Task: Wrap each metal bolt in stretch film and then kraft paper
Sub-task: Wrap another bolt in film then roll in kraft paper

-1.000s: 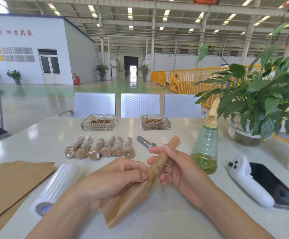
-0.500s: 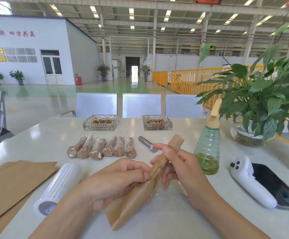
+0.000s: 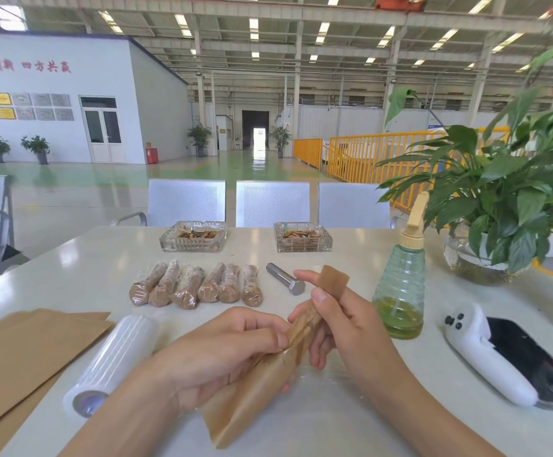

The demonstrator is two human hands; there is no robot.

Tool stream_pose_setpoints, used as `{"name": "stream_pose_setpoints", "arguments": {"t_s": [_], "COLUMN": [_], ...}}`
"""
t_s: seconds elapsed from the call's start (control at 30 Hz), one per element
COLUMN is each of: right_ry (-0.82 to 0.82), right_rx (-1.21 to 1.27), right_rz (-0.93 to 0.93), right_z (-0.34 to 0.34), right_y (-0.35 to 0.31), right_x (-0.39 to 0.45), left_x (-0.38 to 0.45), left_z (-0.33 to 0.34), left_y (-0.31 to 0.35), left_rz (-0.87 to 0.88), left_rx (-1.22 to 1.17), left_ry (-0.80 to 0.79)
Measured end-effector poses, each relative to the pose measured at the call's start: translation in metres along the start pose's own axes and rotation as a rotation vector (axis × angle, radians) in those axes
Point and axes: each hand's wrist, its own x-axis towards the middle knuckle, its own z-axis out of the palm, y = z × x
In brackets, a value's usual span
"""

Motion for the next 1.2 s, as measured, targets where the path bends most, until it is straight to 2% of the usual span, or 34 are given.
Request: {"name": "stream_pose_setpoints", "arguments": {"t_s": [0.2,0.43,0.87,0.97,1.13,1.2], "right_ry": [-0.034,-0.205,-0.175,-0.176,-0.085,-0.085], "right_rx": [-0.073,0.224,0.313,0.239,-0.069,-0.095], "right_rz": [-0.036,0.236,0.216,0.230,0.194,0.182], "right_z": [0.001,-0.005,-0.018,-0.014,-0.007,-0.007], "right_y": [-0.001,-0.009,-0.003,-0.003,-0.002,-0.001], "right_x": [-0.001,0.005,0.003,0.003,0.003,0.002], "left_x": [-0.001,0.000,0.001,0.001,0.002,0.002], "left_z": [-0.001,-0.004,-0.003,-0.004,-0.007,-0.007], "left_y": [0.001,0.000,-0.001,-0.001,-0.001,-0.001], "left_rz": [0.002,-0.015,-0.054,-0.051,-0.063,-0.068], "left_rx": [-0.029,0.001,0.009,0.043,0.093,0.110], "left_ry": [-0.026,-0.006,-0.026,-0.007,0.041,0.047]}}
